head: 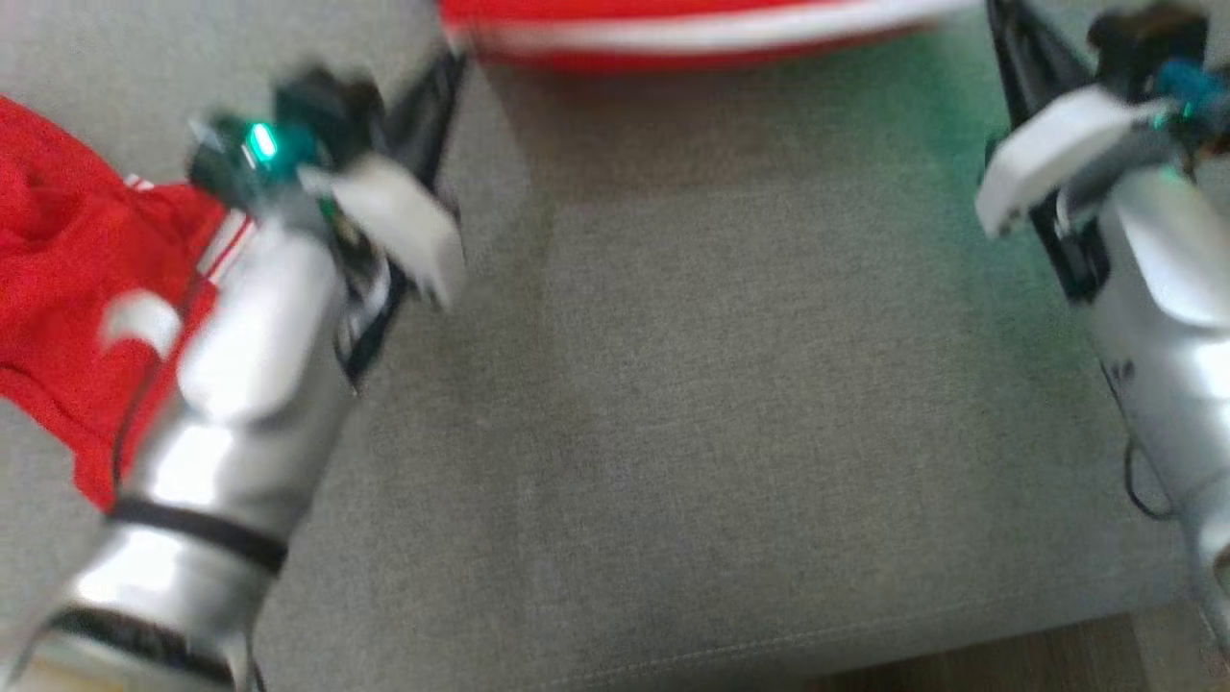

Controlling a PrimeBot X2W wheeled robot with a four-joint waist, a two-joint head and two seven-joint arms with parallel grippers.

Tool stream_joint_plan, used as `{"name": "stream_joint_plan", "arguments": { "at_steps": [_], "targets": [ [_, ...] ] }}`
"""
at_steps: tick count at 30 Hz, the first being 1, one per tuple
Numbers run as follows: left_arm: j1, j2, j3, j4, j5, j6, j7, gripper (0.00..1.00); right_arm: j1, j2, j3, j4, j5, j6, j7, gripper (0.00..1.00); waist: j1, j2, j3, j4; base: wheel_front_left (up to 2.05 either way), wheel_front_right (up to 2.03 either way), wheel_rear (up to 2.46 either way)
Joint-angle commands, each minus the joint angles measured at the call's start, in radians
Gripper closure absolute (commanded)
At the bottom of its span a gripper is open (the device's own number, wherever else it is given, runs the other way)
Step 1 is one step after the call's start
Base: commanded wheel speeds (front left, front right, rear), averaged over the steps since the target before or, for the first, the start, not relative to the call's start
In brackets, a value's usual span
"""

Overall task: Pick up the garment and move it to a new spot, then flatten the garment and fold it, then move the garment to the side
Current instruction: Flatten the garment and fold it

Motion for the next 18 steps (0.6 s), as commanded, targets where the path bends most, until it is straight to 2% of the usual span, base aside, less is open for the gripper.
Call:
{"name": "stream_joint_plan", "arguments": {
  "at_steps": [1, 11, 18],
  "targets": [
    [-0.014, 0.042, 0.018, -0.041, -0.007, -0.003, -0.008, 1.00, 0.013, -0.016, 0.025, -0.032, 0.019, 0.007, 0.006, 1.00, 0.0000, 0.0000, -0.031, 0.003, 0.00, 0.00, 0.00],
    [0.212, 0.084, -0.119, -0.121, -0.048, -0.003, -0.008, 1.00, 0.198, -0.226, 0.289, -0.172, 0.247, 0.007, 0.159, 1.00, 0.0000, 0.0000, -0.140, 0.016, 0.00, 0.00, 0.00],
    [0.334, 0.100, -0.176, -0.178, -0.058, -0.003, -0.008, 1.00, 0.321, -0.382, 0.385, -0.314, 0.390, 0.007, 0.259, 1.00, 0.0000, 0.0000, -0.229, 0.014, 0.00, 0.00, 0.00]
  ]
}}
